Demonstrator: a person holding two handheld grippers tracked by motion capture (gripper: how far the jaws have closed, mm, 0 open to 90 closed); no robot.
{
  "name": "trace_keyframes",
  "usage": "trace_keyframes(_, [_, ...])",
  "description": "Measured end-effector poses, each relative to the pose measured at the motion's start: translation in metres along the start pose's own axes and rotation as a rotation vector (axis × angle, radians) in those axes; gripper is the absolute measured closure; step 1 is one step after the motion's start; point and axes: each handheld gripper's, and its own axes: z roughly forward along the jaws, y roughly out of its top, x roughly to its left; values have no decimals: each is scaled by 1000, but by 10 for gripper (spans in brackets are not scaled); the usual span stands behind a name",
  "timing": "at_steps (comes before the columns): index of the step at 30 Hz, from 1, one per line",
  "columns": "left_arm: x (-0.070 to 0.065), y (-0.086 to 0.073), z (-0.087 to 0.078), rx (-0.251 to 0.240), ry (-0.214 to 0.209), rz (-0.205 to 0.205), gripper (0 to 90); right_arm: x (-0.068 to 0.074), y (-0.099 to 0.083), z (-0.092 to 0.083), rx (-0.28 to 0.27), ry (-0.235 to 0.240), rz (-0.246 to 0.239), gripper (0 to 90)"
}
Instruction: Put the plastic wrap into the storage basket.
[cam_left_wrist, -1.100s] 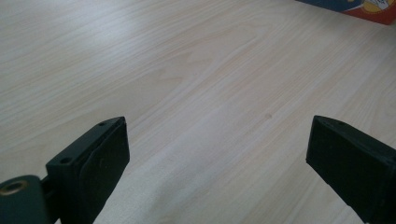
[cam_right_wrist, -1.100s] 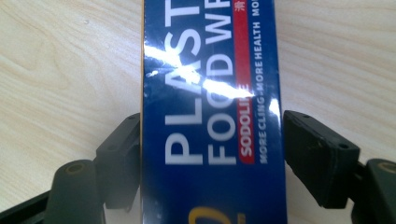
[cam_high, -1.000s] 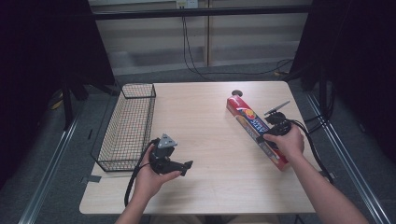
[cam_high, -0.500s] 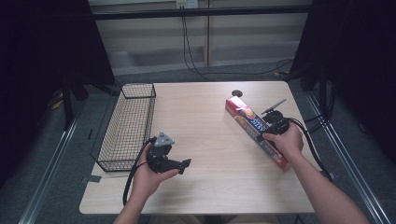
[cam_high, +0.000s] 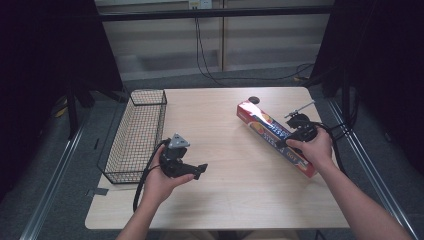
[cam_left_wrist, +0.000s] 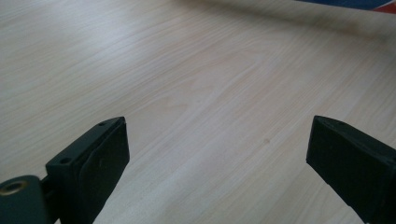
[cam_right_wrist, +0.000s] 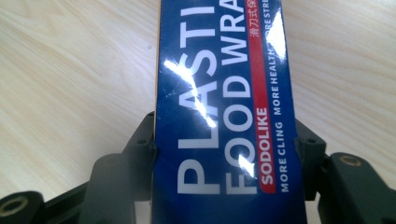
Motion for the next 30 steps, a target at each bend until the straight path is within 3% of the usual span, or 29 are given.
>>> trace_keyframes(2, [0,3,0,5,-5,10,49,1,0,-1,-8,6,13,420])
trace_keyframes(3, [-1,8,1,-2,-15,11,44,2,0,-5,-20,15,-14,420])
trace_keyframes(8, [-2,21,3,10,-55,40,4,7,-1,-13,-45,38,-32,419])
trace_keyframes(9, [-2,24,5,0,-78,37,4,7,-1,-13,-45,38,-32,419])
trace_keyframes(10, [-4,31,5,-3,-88,57,0,11,-1,-16,-50,51,-37,419])
trace_keyframes(14, [-5,43,6,-7,-100,81,0,16,-1,-19,-52,63,-62,418])
trace_keyframes(15, [-7,50,7,-20,-134,96,0,21,-1,-20,-56,76,-81,418])
trace_keyframes(20, [-9,62,10,-17,-145,126,8,31,-1,-24,-58,101,-127,418])
trace_keyframes(23, [-9,70,11,-9,-154,168,22,36,-1,-26,-55,110,-157,418])
trace_keyframes(30, [-7,86,16,-1,-165,199,36,41,0,-27,-51,142,-193,417])
